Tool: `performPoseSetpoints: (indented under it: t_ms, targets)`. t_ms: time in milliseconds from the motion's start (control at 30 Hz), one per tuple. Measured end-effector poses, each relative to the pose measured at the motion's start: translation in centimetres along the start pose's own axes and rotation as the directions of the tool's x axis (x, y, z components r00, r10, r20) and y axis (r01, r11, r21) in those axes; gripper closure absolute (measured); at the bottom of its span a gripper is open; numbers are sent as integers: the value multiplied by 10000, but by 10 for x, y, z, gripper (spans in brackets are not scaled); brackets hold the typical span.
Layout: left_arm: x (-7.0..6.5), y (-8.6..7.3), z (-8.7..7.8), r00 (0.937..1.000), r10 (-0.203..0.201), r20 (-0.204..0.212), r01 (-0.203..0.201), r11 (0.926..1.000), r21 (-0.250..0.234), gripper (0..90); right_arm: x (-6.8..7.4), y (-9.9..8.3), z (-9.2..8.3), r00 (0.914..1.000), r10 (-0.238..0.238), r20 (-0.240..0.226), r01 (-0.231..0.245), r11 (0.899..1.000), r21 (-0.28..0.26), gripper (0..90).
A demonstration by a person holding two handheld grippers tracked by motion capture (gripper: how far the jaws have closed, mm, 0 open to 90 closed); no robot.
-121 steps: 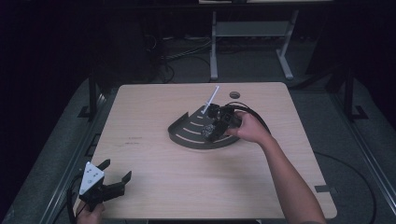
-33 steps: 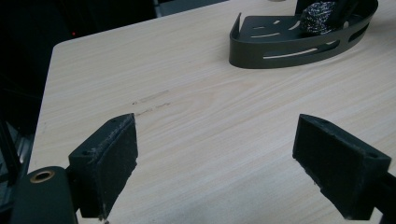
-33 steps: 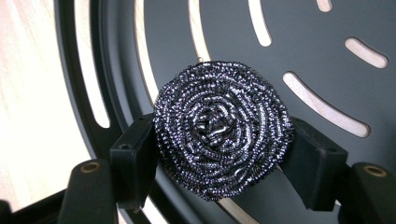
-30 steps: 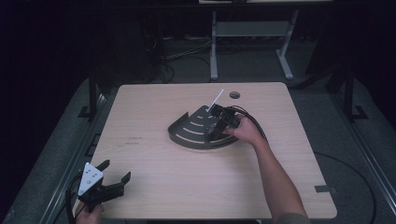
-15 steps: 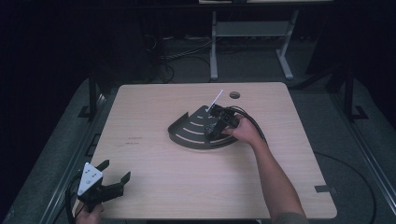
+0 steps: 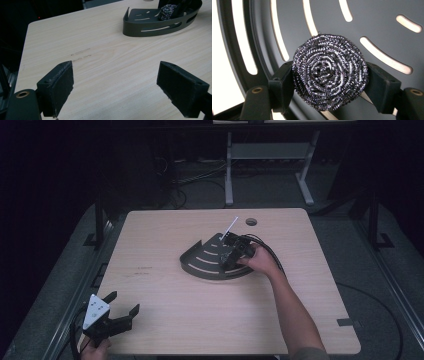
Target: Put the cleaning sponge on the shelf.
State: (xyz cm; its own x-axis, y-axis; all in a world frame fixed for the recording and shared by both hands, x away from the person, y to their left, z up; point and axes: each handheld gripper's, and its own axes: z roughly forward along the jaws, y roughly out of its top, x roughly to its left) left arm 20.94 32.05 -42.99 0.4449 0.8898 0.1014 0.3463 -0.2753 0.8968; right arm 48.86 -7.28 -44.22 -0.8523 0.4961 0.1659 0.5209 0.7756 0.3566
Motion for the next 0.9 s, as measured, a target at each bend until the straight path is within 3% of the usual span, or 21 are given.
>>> performPoseSetpoints:
  t_ms: [900]
  targets:
    - [0,0,0,10000,-14,1,14,10000,-7,132,0,0,1,10000,61,6,-61,10000,-12,272]
